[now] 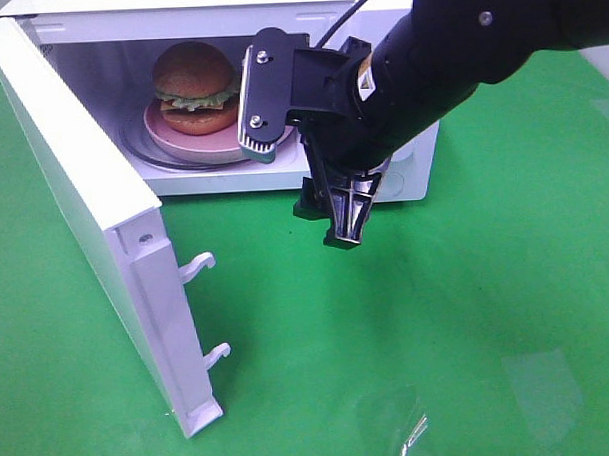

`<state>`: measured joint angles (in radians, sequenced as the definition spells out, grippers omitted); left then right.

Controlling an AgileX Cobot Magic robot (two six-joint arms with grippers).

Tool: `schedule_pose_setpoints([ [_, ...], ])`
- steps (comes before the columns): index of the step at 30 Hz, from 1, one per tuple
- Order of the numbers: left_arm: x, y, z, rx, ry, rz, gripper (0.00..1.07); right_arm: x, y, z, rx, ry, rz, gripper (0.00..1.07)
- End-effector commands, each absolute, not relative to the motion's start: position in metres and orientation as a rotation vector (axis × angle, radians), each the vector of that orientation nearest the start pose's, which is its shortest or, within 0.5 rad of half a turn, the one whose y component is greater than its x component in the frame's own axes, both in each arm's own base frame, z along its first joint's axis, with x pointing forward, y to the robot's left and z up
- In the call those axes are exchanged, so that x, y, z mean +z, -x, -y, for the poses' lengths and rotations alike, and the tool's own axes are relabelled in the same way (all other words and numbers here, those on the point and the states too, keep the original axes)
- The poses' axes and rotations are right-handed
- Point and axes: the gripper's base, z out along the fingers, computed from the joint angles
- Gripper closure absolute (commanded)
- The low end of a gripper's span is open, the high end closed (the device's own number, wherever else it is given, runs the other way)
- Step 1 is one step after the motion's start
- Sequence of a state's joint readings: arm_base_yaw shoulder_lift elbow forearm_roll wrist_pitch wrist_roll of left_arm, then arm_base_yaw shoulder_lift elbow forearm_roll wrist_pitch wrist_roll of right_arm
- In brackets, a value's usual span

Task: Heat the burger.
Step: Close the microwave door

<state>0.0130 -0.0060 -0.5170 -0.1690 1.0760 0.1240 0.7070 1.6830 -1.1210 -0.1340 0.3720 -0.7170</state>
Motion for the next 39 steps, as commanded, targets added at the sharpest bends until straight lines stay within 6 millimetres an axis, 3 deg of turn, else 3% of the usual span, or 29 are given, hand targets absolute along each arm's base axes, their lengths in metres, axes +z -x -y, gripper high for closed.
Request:
schedule_pose_setpoints([
  [1, 0.282, 0.009, 0.014, -0.122, -0.121, -2.020, 0.17, 0.240, -0.271, -0.227, -0.085, 1.610, -1.809, 0.38],
  [5, 0.282, 0.009, 0.014, -0.122, -0.121, -2.020, 0.17, 0.243, -0.262, -0.214, -0.039, 1.506, -1.926, 0.38],
  [7, 0.282, 0.009, 0.014, -0.122, -0.121, -2.020, 0.17, 0.241, -0.258, -0.194, -0.010, 1.371, -2.101, 0.38],
  [11, 0.282, 0.009, 0.014, -0.122, -0.121, -2.020, 0.17, 0.241, -0.257, -0.171, -0.005, 1.225, -2.268, 0.38],
  [16, 0.282, 0.009, 0.014, -0.122, -0.121, -2.020, 0.17, 0.244, -0.256, -0.156, -0.012, 1.125, -2.376, 0.38],
  [20, 0.282, 0.009, 0.014, -0.122, -0.121, -2.020, 0.17, 0.250, -0.253, -0.138, -0.015, 0.977, -2.492, 0.38],
  [22, 0.282, 0.009, 0.014, -0.122, -0.121, -2.020, 0.17, 0.259, -0.250, -0.119, -0.025, 0.820, -2.581, 0.38],
  [30, 0.282, 0.009, 0.014, -0.122, -0.121, -2.020, 0.17, 0.276, -0.240, -0.091, -0.062, 0.650, -2.657, 0.38],
  [33, 0.282, 0.009, 0.014, -0.122, -0.121, -2.020, 0.17, 0.287, -0.226, -0.082, -0.078, 0.608, -2.639, 0.38],
  [39, 0.282, 0.009, 0.014, -0.122, -0.121, -2.020, 0.17, 0.284, -0.198, -0.067, -0.115, 0.585, -2.648, 0.38],
])
